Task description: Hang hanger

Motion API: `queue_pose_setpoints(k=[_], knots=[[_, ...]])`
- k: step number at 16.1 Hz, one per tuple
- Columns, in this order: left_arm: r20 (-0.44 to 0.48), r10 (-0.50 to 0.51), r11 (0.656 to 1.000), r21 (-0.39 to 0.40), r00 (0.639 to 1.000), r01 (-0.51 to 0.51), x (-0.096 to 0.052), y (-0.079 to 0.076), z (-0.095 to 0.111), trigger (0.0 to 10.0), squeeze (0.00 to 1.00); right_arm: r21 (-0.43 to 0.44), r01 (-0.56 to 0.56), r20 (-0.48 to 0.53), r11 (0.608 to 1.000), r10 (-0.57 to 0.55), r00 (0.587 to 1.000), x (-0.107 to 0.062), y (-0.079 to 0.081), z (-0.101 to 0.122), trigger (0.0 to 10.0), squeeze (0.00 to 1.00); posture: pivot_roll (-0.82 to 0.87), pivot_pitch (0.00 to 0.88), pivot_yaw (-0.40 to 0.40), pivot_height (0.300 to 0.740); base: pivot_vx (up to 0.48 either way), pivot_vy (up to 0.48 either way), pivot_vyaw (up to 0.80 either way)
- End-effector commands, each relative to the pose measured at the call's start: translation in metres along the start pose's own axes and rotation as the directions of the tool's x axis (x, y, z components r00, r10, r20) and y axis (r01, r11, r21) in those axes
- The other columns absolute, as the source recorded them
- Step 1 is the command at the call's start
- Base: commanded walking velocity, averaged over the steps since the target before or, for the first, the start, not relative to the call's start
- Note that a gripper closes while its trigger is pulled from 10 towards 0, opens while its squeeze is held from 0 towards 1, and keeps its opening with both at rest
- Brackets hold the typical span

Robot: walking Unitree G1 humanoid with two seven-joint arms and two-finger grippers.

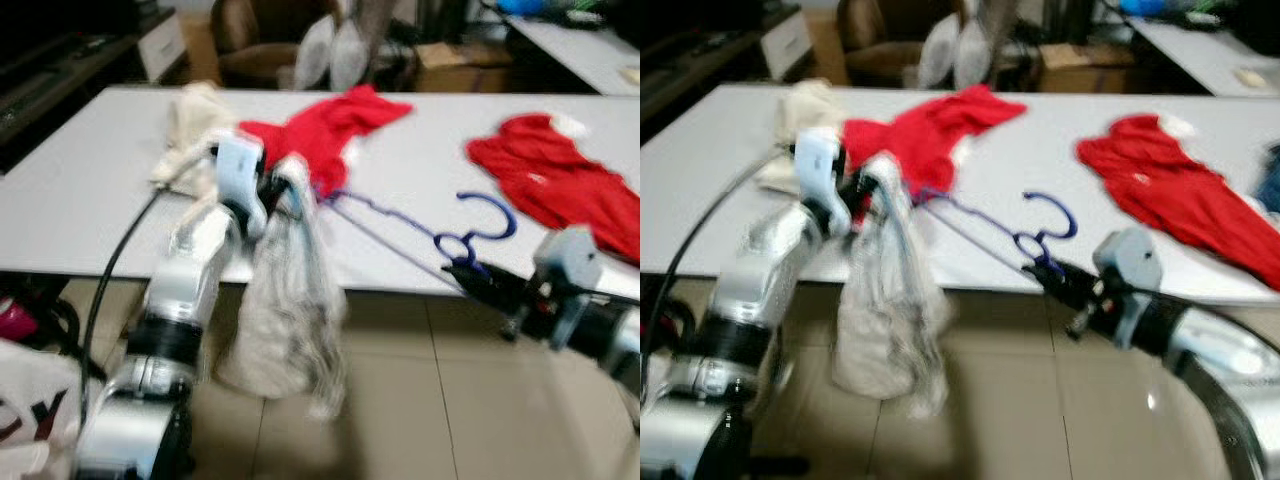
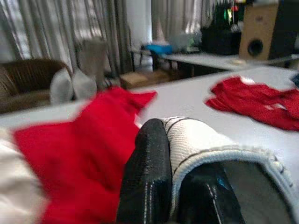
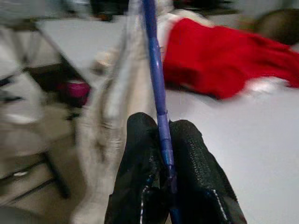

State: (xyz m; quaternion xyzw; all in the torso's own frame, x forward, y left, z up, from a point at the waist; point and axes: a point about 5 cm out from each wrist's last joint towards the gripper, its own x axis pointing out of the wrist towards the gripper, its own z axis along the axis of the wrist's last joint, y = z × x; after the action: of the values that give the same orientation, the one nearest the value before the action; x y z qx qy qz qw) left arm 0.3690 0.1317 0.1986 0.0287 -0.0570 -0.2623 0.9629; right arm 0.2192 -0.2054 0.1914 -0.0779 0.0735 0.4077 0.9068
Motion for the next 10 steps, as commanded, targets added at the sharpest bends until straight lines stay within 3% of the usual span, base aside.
queue_pose_setpoints(k=[1,2,3,5,10], knots=[[0.128,-0.01,0.998,0.067,0.992,0.001,0.013,0.007,0.04,10.0,0.0,-0.002,-0.063,-0.01,0.998,0.063,0.998,-0.008,0.002,0.006,10.0,0.0,-0.16,0.0,0.04,0.74,0.405,0.0,0.0],[0.139,-0.011,0.998,0.07,0.99,0.001,0.016,0.009,0.045,10.0,0.0,-0.004,-0.078,0.0,0.997,0.078,0.997,-0.009,0.003,0.008,10.0,0.0,-0.16,0.0,0.04,0.74,0.405,0.0,0.0],[0.167,-0.019,0.994,0.109,0.986,0.001,0.028,0.014,0.064,10.0,0.0,0.014,-0.145,0.127,0.989,0.142,0.982,-0.014,0.006,0.027,10.0,0.0,-0.17,0.0,0.043,0.74,0.401,0.0,0.0],[0.177,-0.013,0.991,0.137,0.984,-0.011,0.034,0.02,0.075,10.0,0.0,0.015,-0.195,0.186,0.981,0.189,0.964,-0.018,0.008,0.037,10.0,0.0,-0.18,0.0,0.046,0.74,0.405,0.0,0.0],[0.214,0.012,0.982,0.179,0.977,-0.052,0.042,0.037,0.105,10.0,0.0,0.032,-0.268,0.1,0.963,0.263,0.959,-0.018,0.017,0.029,10.0,0.0,-0.17,0.0,0.043,0.74,0.403,0.0,0.0]])
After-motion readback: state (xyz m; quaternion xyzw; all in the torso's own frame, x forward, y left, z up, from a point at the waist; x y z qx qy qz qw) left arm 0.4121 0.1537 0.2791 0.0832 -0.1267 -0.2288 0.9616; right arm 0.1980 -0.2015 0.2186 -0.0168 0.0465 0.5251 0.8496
